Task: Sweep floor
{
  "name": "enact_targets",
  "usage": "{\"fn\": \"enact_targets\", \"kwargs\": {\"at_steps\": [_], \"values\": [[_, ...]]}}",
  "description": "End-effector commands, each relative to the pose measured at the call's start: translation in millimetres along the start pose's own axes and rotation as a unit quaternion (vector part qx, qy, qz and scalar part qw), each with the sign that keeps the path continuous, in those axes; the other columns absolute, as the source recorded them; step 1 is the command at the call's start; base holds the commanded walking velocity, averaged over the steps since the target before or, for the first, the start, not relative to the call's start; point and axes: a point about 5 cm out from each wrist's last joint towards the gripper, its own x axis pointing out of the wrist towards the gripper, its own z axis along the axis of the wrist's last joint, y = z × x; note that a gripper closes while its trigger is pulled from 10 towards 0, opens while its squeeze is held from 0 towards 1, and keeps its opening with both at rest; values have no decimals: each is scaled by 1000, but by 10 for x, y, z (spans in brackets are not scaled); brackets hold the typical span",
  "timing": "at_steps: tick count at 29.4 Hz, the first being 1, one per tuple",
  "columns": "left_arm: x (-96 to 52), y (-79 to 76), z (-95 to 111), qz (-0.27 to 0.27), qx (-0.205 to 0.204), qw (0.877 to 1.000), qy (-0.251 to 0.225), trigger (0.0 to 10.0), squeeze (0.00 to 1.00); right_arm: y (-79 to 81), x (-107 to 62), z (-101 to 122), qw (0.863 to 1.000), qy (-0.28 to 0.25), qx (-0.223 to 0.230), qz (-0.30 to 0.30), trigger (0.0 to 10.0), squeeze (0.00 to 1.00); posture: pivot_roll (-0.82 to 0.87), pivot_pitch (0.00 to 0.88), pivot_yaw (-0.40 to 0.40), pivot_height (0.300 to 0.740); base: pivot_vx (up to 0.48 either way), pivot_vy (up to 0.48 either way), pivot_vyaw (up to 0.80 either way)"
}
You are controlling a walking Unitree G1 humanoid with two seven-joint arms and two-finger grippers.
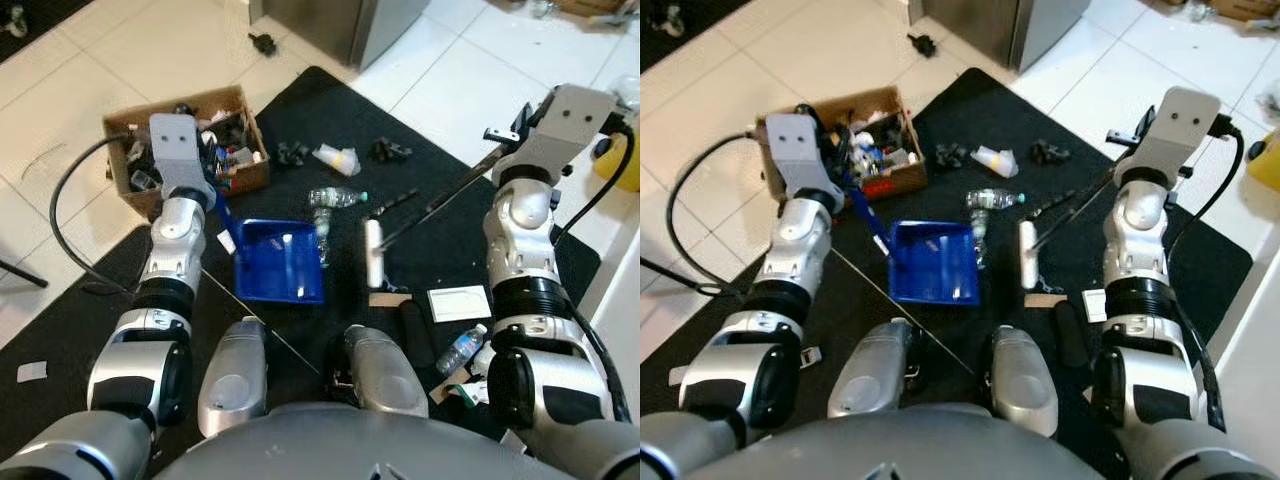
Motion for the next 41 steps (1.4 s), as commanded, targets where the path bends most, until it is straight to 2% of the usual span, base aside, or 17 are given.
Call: {"fn": "enact_targets", "kwargs": {"at_steps": [1, 13, 21, 23, 30, 36, 41], "values": [[-3, 59, 61, 10, 2, 1000, -20, 10000, 0, 9, 22, 59, 1000, -17, 14, -4, 10000, 0, 88, 13, -15, 740, 0, 0, 0], [-62, 181, 123, 8, 24, 999, -37, 10000, 0, 45, 43, 94, 999, -34, -7, 0, 10000, 0, 98, 15, -17, 740, 0, 0, 0], [-67, 394, 176, 38, 35, 998, -44, 10000, 0, 117, 106, 103, 999, -33, -7, -1, 10000, 0, 130, 54, -25, 740, 0, 0, 0], [-8, 471, 190, 39, 28, 998, -34, 10000, 0, 106, 157, 116, 999, -32, -18, -8, 10000, 0, 139, 88, -32, 740, 0, 0, 0], [102, 546, 283, 37, 32, 998, -25, 10000, 0, 91, 217, 123, 999, -32, -31, -16, 10000, 0, 149, 149, -28, 740, 0, 0, 0], [185, 620, 417, 44, 47, 997, -33, 10000, 0, 166, 274, 213, 998, -54, -11, -14, 10000, 0, 145, 219, -14, 740, 0, 0, 0], [214, 625, 489, 40, 57, 996, -49, 10000, 0, 159, 297, 234, 998, -59, -2, -20, 10000, 0, 151, 245, -10, 740, 0, 0, 0]]}}
